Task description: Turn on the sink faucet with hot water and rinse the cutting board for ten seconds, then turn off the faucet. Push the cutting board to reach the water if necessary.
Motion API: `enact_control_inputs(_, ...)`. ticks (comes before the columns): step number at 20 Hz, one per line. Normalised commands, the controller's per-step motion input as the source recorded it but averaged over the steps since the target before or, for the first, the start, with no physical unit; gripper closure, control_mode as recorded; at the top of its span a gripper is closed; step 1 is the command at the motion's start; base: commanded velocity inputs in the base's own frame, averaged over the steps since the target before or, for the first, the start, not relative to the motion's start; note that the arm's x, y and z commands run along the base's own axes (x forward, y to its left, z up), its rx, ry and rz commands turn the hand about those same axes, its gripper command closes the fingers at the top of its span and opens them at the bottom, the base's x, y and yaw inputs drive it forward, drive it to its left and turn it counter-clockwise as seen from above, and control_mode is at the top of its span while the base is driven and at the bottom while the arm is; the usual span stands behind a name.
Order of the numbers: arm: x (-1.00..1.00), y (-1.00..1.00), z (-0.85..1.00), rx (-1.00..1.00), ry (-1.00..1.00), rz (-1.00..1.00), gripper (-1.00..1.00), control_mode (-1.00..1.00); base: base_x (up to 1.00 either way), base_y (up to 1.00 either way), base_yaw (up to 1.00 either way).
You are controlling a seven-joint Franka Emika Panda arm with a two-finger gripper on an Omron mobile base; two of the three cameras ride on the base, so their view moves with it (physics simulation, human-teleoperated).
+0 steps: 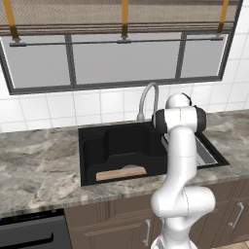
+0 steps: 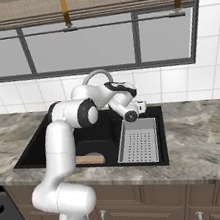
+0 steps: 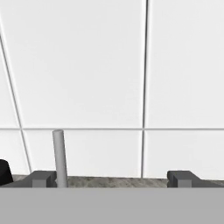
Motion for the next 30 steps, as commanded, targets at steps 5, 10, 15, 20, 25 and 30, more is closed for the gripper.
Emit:
enact_control_inputs(5,0.00,0.04,0.00,0.00,0.00,0.01,-1.00,-1.00,0.00,0.00,0.00)
enact_control_inputs(10,0.00,0.10,0.00,0.00,0.00,0.04,-1.00,-1.00,0.00,0.00,0.00)
enact_control_inputs(15,0.00,0.01,0.00,0.00,0.00,0.04,-1.00,-1.00,0.00,0.00,0.00)
enact_control_inputs(20,0.11,0.00,0.00,0.00,0.00,0.01,-1.00,-1.00,0.00,0.00,0.00)
enact_control_inputs(25,0.09,0.00,0.00,0.00,0.00,0.00,-1.00,-1.00,0.00,0.00,0.00)
enact_control_inputs(30,0.08,0.00,0.00,0.00,0.00,0.00,-1.00,-1.00,0.00,0.00,0.00)
